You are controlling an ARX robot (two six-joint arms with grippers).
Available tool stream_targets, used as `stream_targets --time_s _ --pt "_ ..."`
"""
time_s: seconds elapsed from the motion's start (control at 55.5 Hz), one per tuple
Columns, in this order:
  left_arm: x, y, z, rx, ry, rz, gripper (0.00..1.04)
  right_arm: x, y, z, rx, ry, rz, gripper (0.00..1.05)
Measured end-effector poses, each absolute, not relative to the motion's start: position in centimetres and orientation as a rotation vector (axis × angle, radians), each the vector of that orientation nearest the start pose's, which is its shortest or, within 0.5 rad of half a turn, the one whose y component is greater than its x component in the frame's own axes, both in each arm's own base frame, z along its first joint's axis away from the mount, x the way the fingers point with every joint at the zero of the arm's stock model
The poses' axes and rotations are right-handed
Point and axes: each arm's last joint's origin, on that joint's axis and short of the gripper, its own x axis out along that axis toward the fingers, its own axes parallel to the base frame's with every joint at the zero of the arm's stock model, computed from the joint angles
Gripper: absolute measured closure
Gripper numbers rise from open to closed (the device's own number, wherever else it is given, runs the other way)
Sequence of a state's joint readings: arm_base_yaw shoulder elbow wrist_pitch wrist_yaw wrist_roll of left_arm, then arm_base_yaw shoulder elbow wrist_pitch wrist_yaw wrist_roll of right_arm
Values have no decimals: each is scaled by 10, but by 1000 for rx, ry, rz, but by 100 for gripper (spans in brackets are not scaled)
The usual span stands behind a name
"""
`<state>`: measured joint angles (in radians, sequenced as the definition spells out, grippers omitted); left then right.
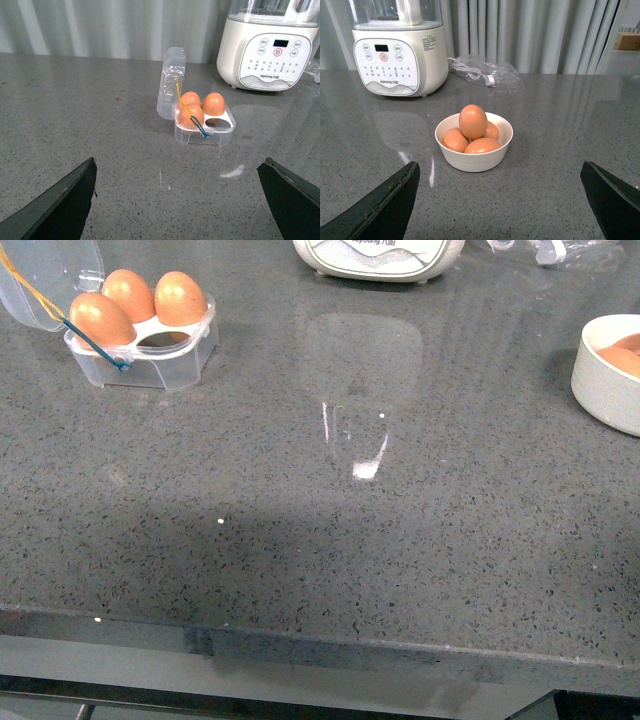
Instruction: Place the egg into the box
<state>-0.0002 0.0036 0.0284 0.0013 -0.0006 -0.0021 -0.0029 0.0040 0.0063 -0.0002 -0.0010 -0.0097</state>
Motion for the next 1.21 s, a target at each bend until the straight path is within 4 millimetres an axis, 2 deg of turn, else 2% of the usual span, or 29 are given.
stream_targets --time_s 1.207 --pt "96 0 173 -2 -26 0 7 98 0 165 -10 -2 -2 7"
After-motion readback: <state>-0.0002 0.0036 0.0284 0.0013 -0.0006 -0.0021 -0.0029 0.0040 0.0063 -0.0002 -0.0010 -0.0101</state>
